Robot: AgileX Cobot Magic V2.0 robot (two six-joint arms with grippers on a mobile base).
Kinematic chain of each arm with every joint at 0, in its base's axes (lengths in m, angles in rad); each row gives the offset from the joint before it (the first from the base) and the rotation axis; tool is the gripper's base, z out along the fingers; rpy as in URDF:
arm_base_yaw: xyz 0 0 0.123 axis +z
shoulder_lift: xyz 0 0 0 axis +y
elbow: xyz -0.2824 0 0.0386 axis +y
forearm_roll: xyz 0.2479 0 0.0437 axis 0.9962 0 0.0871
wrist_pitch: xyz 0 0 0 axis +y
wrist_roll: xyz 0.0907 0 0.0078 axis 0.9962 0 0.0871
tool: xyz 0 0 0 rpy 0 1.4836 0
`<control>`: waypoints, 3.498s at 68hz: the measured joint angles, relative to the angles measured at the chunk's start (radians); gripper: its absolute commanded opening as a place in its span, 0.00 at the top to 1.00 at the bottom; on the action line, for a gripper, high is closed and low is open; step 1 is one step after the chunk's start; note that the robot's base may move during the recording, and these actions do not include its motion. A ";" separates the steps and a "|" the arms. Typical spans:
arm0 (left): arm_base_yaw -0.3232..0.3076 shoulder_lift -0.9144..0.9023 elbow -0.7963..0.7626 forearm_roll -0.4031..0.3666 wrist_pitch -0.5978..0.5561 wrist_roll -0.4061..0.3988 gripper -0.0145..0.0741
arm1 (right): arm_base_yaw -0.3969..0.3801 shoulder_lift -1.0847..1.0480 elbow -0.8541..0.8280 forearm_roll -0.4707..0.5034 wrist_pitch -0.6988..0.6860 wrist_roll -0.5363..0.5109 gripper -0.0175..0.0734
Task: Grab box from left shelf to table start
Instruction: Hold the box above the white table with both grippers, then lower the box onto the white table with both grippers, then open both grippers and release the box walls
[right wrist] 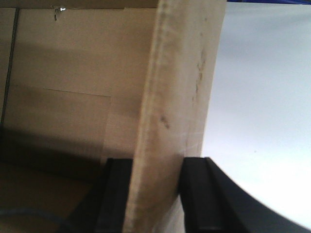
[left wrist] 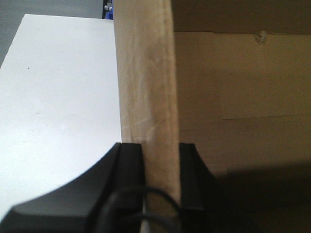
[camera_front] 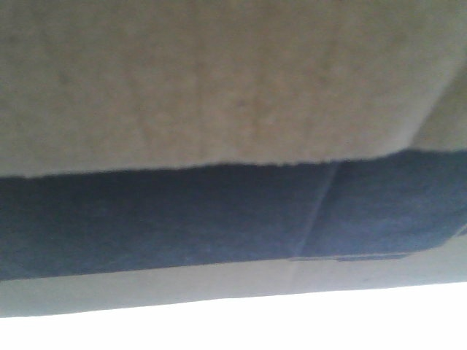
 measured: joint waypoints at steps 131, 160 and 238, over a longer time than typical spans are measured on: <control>-0.004 0.832 -0.210 0.010 -0.048 0.002 0.94 | 0.000 0.636 -0.200 -0.238 0.024 0.017 0.74; -0.004 1.009 -0.213 0.029 -0.183 0.002 0.94 | 0.000 0.787 -0.154 -0.280 -0.137 -0.003 0.74; -0.004 0.928 -0.286 0.044 -0.165 0.017 0.19 | 0.000 0.694 -0.184 -0.286 -0.160 -0.012 0.24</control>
